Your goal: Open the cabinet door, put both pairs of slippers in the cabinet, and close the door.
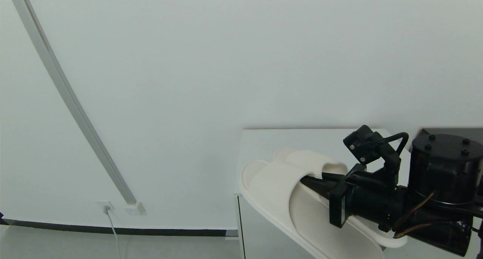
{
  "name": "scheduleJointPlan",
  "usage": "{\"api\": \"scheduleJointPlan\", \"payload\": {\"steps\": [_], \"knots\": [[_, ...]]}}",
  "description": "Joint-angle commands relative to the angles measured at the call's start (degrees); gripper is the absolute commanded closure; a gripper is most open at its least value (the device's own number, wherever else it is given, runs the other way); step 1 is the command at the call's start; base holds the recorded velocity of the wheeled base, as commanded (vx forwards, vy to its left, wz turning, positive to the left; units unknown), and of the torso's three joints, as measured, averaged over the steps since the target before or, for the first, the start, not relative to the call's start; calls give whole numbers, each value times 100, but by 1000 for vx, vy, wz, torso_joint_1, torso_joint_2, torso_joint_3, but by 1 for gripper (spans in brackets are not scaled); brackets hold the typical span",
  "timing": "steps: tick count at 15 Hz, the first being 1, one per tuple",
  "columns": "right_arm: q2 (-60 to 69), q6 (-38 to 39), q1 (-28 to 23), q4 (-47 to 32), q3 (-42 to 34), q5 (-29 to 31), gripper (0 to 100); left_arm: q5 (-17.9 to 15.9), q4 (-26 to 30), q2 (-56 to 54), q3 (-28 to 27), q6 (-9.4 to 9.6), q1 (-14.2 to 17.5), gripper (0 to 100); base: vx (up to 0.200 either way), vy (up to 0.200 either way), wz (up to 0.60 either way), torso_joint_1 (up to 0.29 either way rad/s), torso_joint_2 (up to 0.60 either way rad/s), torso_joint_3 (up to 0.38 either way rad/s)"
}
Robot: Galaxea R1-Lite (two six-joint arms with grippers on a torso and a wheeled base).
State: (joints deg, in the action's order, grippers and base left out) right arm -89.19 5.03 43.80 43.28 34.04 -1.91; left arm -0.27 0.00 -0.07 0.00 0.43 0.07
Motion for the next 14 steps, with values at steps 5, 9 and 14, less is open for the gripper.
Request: {"api": "scheduleJointPlan", "payload": {"steps": [5,9,14], "knots": [[-2,-73,41,-56,-152,-2,100,0,0,7,0,1,1,100,-160,0,0,-3,2,2],[24,-126,58,-65,-283,7,100,0,0,7,0,-8,1,100,0,0,0,0,0,0],[59,-249,58,-65,-363,7,100,9,-9,7,0,-16,1,100,0,0,0,0,0,0]]}}
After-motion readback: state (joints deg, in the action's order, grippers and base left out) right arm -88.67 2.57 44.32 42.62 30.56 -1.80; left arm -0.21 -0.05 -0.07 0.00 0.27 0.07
